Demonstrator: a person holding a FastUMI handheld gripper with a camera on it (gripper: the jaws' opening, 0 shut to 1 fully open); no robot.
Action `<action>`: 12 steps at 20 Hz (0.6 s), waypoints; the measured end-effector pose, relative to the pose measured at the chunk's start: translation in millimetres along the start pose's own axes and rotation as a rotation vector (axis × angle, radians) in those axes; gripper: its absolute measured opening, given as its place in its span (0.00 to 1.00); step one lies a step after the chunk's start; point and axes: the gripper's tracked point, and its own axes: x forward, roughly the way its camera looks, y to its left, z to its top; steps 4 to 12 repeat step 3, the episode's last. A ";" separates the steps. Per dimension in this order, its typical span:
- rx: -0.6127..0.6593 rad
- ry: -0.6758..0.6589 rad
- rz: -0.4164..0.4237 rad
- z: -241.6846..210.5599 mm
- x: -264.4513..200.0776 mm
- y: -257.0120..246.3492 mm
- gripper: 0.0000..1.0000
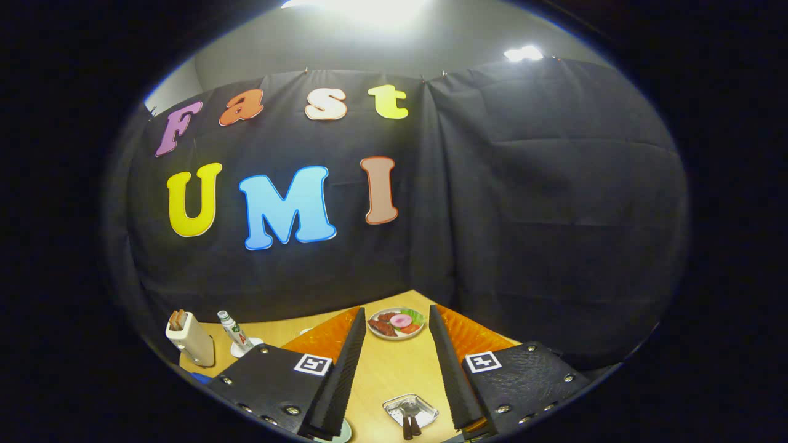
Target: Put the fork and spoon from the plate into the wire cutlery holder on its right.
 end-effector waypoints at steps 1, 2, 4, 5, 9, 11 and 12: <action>-0.002 -0.016 -0.006 5.0 -4.2 -1.1 0.64; 0.000 -0.026 -0.010 6.9 -5.8 -1.3 0.64; 0.000 -0.032 -0.020 9.7 -8.7 -2.5 0.64; 0.000 -0.032 -0.020 9.7 -8.7 -2.5 0.64; 0.000 -0.032 -0.020 9.7 -8.7 -2.5 0.64; 0.000 -0.032 -0.020 9.7 -8.7 -2.5 0.64; 0.000 -0.032 -0.020 9.7 -8.7 -2.5 0.64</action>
